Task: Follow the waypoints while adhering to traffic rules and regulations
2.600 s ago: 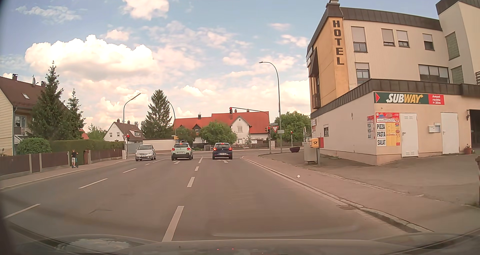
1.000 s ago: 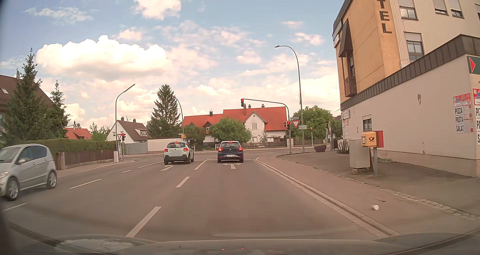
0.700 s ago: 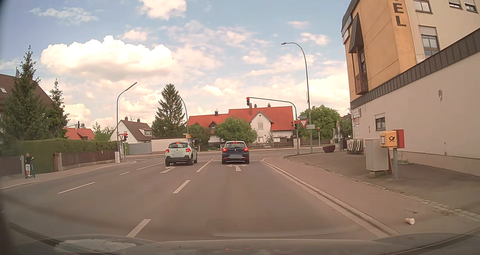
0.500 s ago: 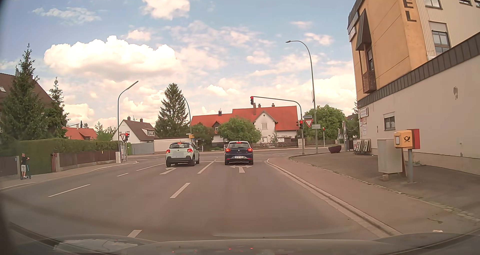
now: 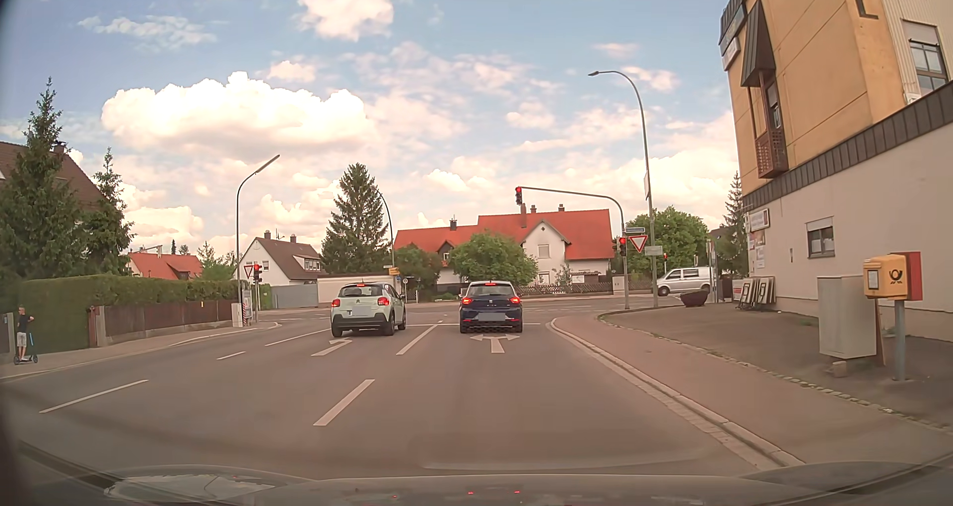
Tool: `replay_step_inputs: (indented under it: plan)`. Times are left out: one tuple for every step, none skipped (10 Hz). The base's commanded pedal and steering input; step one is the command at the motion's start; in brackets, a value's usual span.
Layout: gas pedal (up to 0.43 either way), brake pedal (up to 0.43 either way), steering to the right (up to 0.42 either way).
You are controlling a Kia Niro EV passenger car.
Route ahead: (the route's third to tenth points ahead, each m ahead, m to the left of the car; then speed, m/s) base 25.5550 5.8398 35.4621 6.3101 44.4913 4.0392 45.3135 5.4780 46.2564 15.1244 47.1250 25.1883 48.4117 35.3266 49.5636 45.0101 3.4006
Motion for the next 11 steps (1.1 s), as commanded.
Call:
replay_step_inputs:
  plan:
    - [0.0,0.116,-0.066]
    - [0.0,0.122,-0.061]
    - [0.0,0.128,-0.055]
    - [0.0,0.128,-0.051]
    - [0.0,0.128,-0.05]
    - [0.0,0.122,-0.05]
    - [0.0,0.128,-0.05]
    - [0.0,0.128,-0.045]
    - [0.0,0.128,-0.037]
    - [0.0,0.14,-0.029]
    - [0.0,0.14,-0.029]
